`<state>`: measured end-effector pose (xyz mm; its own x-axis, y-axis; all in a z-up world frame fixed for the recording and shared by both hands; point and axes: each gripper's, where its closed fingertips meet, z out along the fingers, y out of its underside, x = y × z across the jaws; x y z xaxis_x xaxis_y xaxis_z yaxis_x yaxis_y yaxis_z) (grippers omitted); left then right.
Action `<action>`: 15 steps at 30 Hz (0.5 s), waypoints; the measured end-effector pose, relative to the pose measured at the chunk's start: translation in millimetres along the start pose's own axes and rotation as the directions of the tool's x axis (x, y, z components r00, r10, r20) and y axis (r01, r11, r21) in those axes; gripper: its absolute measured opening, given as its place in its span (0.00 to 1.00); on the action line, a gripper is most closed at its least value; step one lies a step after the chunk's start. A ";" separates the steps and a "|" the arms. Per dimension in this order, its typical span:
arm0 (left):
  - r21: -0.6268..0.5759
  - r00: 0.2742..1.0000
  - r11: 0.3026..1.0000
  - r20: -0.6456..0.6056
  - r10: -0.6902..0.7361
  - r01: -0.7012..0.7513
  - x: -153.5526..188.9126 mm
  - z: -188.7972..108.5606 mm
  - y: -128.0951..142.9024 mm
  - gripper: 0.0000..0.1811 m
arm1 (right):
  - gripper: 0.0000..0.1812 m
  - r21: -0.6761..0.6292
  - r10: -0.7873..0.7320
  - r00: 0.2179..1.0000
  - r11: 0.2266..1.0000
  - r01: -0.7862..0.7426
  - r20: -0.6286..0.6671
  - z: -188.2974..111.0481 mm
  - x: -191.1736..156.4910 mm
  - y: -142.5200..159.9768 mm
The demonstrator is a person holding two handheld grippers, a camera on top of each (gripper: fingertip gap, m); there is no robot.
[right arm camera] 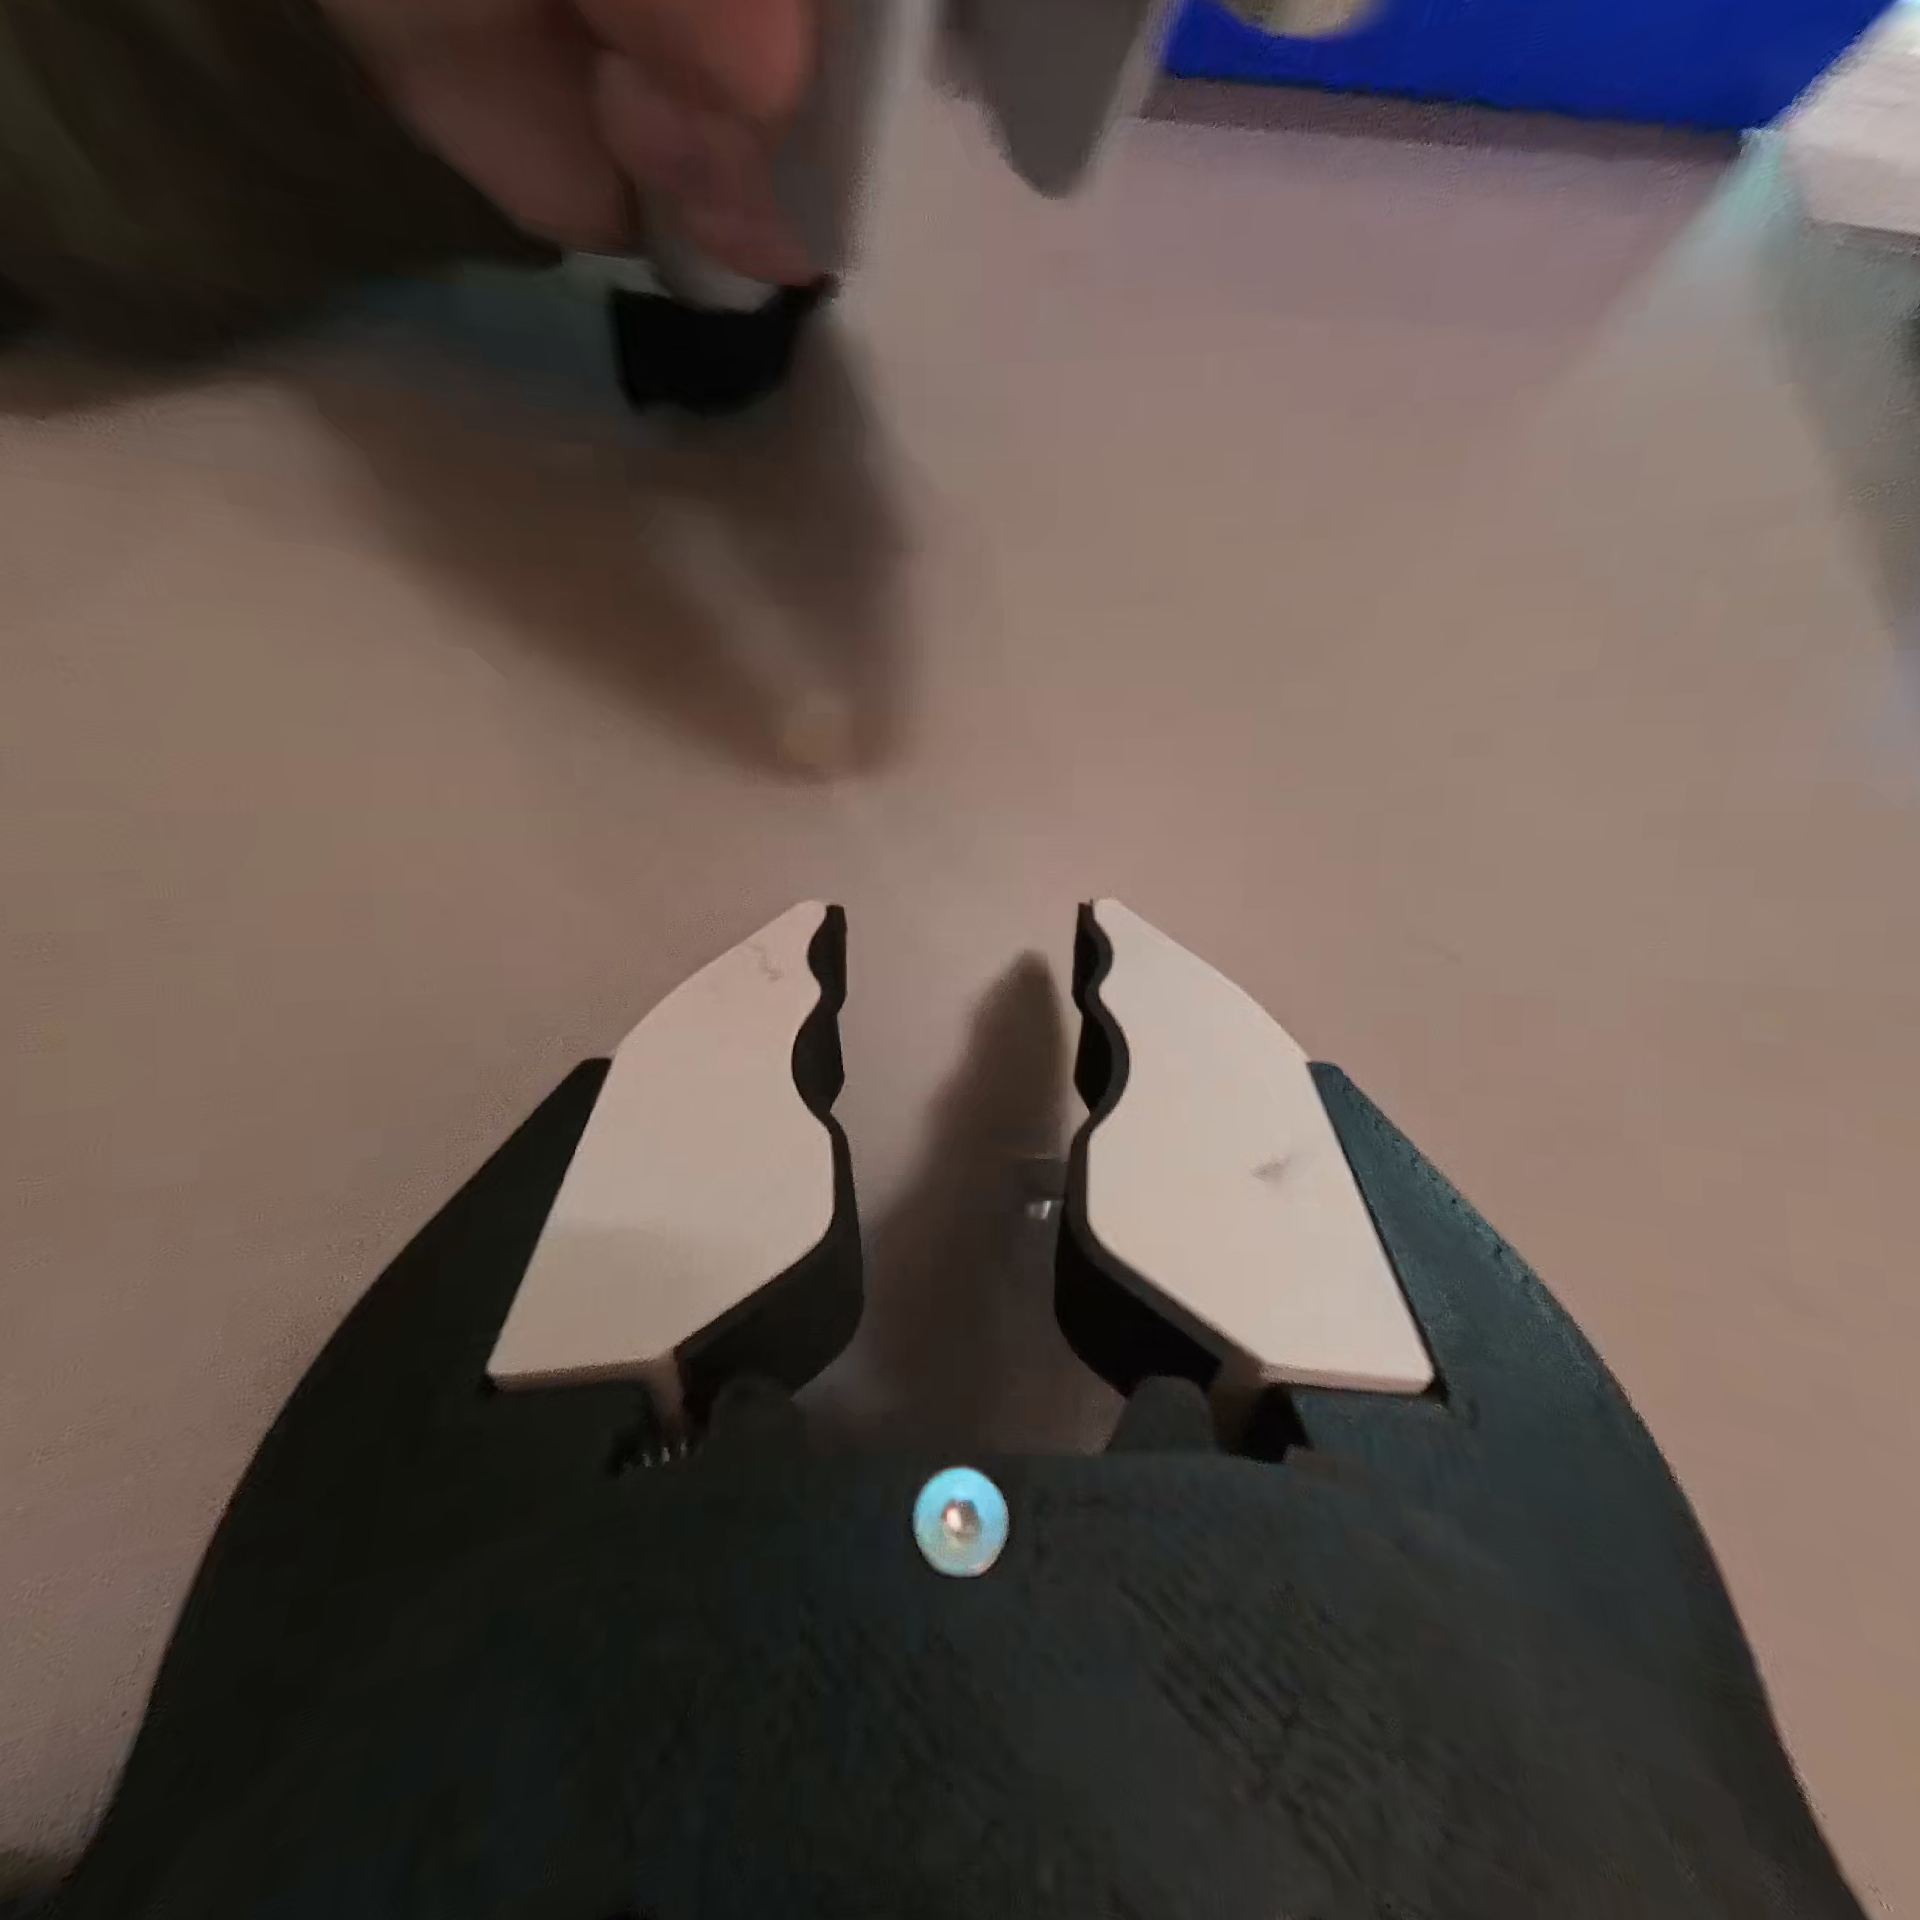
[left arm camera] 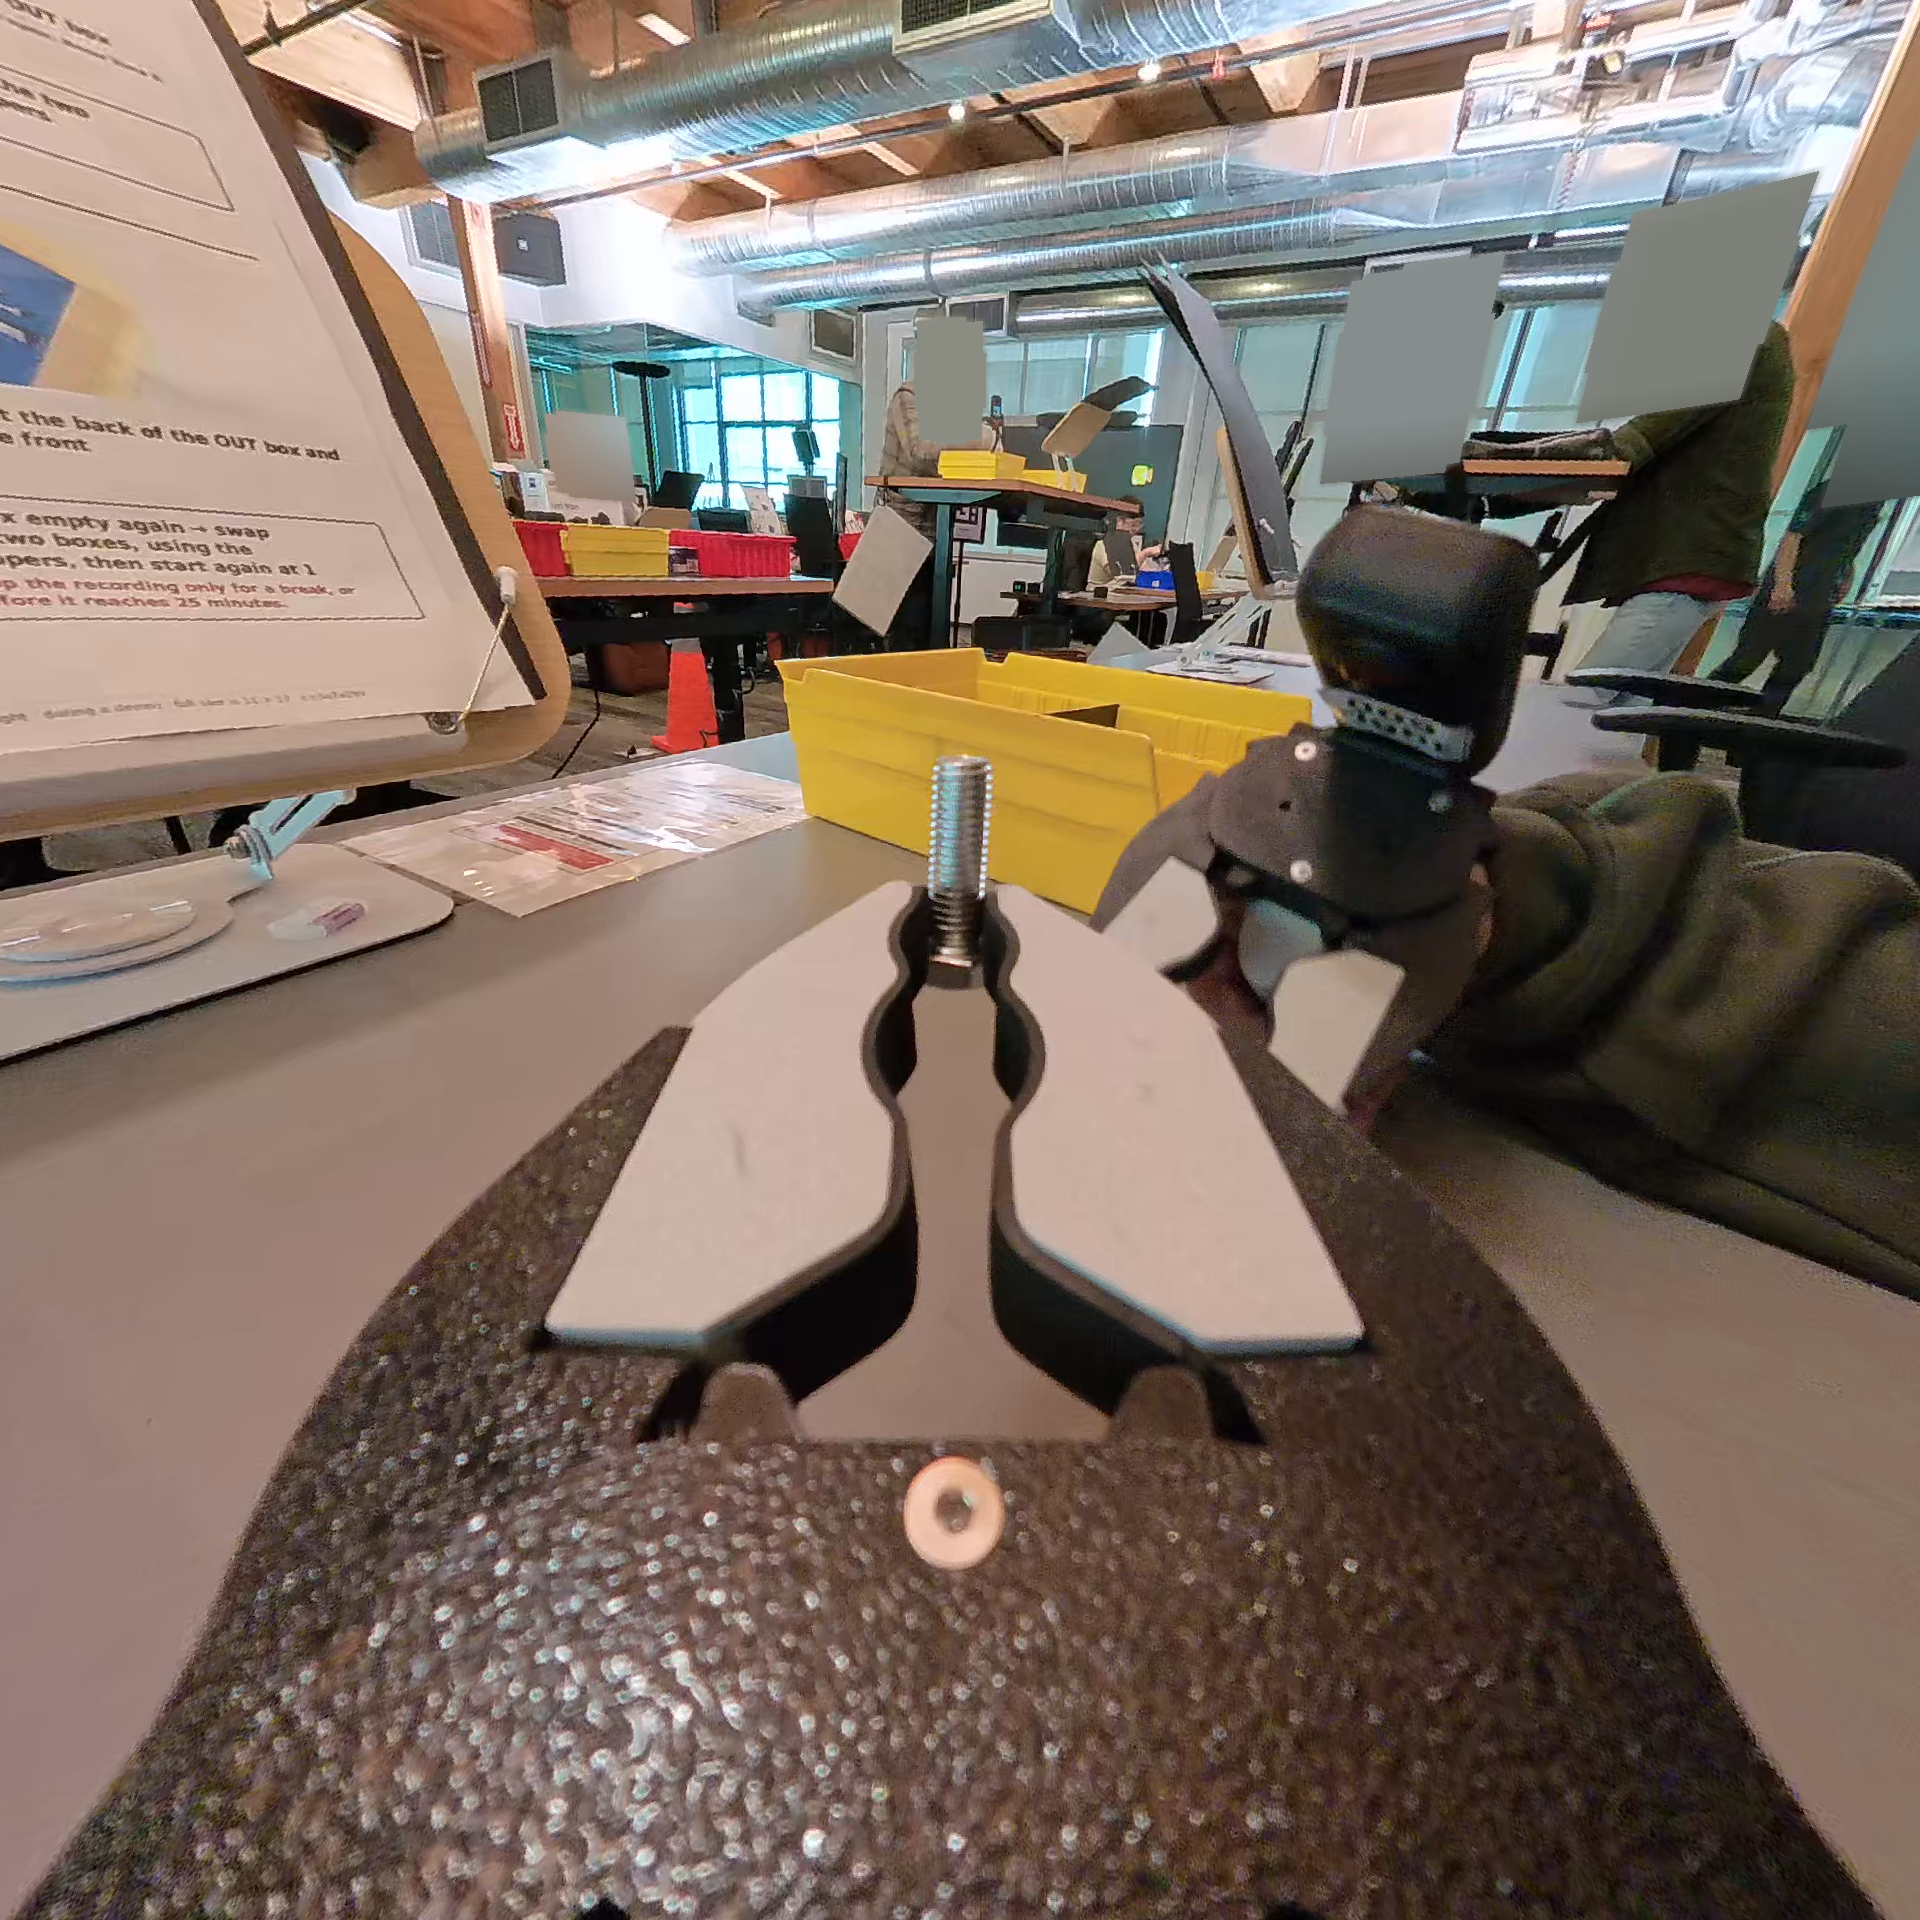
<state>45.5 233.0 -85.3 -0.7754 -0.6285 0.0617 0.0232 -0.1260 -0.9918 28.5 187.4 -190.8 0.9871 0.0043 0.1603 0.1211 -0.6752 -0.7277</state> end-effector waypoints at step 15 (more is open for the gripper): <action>-0.006 1.000 1.000 -0.028 -0.006 0.006 3.8 0.9 0.6 0.05 | 0.22 -0.039 0.214 0.940 0.972 -0.233 -0.267 -44.6 56.9 59.8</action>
<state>43.1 229.9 -85.6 -0.7926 -0.6063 0.0649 0.0144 -0.1250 -0.9921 87.2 114.4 -195.5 0.9254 -0.3374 0.1728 -0.1159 -0.6859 -0.7184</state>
